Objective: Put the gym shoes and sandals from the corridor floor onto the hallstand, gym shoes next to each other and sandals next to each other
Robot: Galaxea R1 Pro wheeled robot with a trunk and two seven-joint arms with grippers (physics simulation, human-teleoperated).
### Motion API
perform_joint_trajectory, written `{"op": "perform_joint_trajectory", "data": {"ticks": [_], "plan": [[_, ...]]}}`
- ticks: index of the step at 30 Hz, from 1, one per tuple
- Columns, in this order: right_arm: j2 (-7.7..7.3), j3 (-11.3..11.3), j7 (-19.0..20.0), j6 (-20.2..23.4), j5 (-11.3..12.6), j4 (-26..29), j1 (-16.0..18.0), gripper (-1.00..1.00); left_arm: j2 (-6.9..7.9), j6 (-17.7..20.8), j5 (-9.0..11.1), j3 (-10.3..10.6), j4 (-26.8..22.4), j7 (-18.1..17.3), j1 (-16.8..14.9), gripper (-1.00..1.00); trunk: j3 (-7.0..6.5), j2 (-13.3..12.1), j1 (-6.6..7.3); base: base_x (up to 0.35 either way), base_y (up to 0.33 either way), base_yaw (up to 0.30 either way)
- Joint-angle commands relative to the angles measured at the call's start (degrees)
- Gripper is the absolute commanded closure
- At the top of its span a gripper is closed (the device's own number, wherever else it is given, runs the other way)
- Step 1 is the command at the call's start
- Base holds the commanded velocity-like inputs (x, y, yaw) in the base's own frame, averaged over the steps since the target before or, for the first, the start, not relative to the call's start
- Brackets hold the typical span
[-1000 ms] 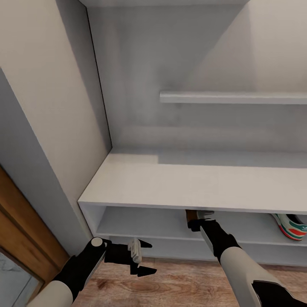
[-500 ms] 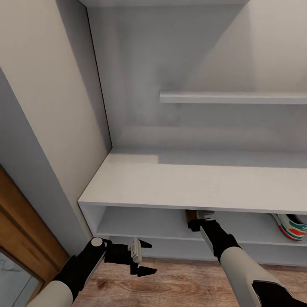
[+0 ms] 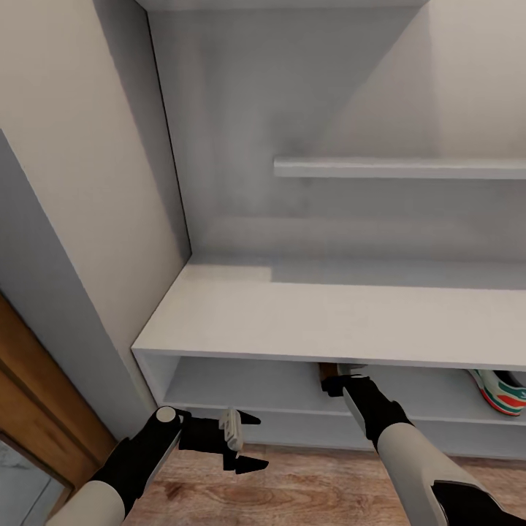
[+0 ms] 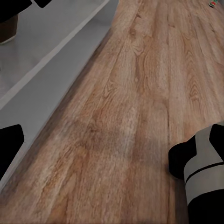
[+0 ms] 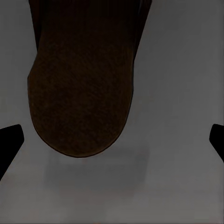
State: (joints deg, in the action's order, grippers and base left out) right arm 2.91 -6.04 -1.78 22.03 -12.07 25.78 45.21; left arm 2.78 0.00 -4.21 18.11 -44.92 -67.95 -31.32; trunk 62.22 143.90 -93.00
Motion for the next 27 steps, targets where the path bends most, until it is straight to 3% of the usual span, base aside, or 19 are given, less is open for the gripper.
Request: {"op": "perform_joint_trajectory", "data": {"ticks": [1, 18, 27], "plan": [[0.08, -0.4, 0.1, 0.3, -0.6, 0.1, 0.0, -1.00, 0.04, 0.0, -0.2, 0.1, -0.1, -0.1, 0.0, -1.00, 0.05, 0.0, 0.01, 0.002, 0.000, 0.000], [0.08, -0.4, 0.1, 0.3, -0.6, 0.1, 0.0, -1.00, 0.04, 0.0, -0.2, 0.1, -0.1, -0.1, 0.0, -1.00, 0.05, 0.0, 0.01, -0.006, 0.000, 0.000], [0.08, -0.4, 0.1, 0.3, -0.6, 0.1, 0.0, -1.00, 0.04, 0.0, -0.1, 0.1, -0.1, -0.1, 0.0, -1.00, 0.05, 0.0, 0.01, -0.246, 0.000, 0.000]]}}
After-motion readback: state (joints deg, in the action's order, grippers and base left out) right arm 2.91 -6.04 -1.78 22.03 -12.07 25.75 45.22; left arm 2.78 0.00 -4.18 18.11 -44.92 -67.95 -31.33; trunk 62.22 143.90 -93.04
